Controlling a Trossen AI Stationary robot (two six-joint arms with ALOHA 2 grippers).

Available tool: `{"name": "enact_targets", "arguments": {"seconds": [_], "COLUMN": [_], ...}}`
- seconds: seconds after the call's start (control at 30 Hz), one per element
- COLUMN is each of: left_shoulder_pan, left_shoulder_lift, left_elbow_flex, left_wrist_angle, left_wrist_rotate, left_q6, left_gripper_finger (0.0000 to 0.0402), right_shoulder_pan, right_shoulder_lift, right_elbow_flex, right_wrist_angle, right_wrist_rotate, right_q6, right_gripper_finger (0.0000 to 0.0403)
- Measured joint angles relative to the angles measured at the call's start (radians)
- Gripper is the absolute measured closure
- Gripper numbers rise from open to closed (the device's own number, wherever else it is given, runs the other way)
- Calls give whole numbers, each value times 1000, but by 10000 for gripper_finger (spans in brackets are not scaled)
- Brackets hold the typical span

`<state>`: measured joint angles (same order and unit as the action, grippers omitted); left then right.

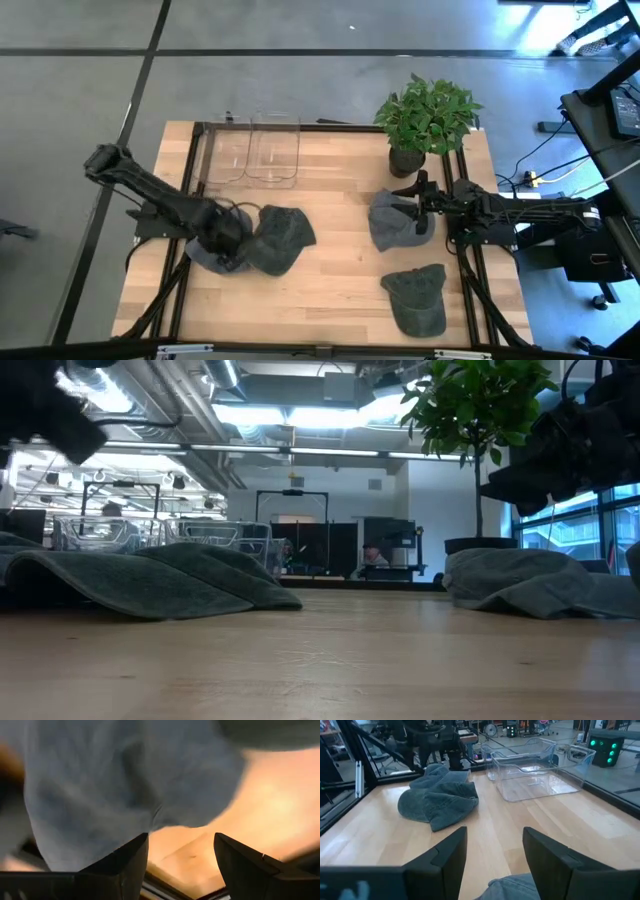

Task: Pick & Place hat
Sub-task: Put the left gray cap into the left transparent bin

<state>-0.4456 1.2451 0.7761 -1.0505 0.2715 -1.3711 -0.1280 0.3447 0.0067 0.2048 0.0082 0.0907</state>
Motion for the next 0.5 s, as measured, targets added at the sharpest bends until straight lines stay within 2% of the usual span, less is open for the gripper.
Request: {"name": "enact_targets", "arguments": {"seconds": [0.1, 0.23, 0.33, 0.5], "left_shoulder_pan": [-61, -113, -134, -143], "left_shoulder_lift": [74, 145, 168, 168], "left_elbow_flex": [-11, -25, -46, -121], "left_wrist_angle": [3, 16, 71, 125], "left_wrist_rotate": [33, 60, 55, -11], "left_q6": [-164, -301, -340, -403], "left_gripper_finger": [183, 183, 183, 183], "right_shoulder_pan": [0, 0, 0, 0], "right_shoulder_lift": [0, 0, 0, 0], "right_elbow_flex": [0, 0, 0, 0], "right_wrist_angle": [0, 0, -1, 7], "right_wrist_rotate": [0, 0, 0, 0], "right_q6": [-26, -17, 0, 3], "right_gripper_finger": [211, 211, 211, 211]}}
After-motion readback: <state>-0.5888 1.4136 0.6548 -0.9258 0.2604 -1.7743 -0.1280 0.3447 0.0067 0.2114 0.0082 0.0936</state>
